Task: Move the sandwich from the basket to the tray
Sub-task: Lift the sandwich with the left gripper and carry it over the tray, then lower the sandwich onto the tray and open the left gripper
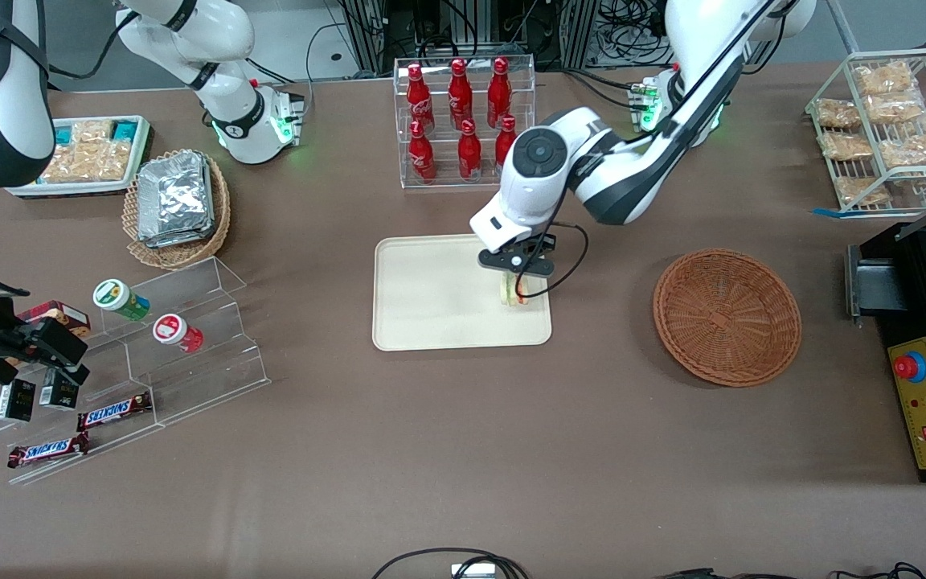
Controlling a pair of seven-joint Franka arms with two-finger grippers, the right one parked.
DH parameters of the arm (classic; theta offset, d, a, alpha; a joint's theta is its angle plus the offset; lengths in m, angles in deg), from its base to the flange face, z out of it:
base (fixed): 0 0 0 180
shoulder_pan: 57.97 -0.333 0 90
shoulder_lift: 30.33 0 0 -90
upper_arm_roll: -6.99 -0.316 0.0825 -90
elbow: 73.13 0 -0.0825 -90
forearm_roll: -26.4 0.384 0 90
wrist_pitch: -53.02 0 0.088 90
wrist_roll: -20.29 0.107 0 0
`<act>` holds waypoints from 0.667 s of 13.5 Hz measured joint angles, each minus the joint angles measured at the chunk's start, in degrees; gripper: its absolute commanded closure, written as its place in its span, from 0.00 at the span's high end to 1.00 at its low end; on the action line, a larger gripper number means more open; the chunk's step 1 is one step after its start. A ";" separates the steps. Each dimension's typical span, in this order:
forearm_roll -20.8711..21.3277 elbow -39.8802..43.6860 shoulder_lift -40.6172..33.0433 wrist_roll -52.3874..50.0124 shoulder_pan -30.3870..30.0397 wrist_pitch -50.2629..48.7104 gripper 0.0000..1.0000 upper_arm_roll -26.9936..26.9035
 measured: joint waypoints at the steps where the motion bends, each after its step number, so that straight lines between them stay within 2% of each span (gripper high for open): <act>1: 3.05 0.01 1.80 -2.54 0.43 0.87 0.00 -0.02; 4: 12.10 0.08 7.57 -9.82 1.36 2.73 0.00 -0.05; 6: 15.30 0.18 10.53 -11.06 2.04 3.15 0.00 -0.11; 7: 16.45 0.26 11.37 -11.63 2.61 3.18 0.04 -0.17; 8: 17.37 0.31 11.92 -12.21 3.14 3.18 0.24 -0.19; 9: 17.75 0.36 12.10 -12.41 3.43 3.17 0.34 -0.22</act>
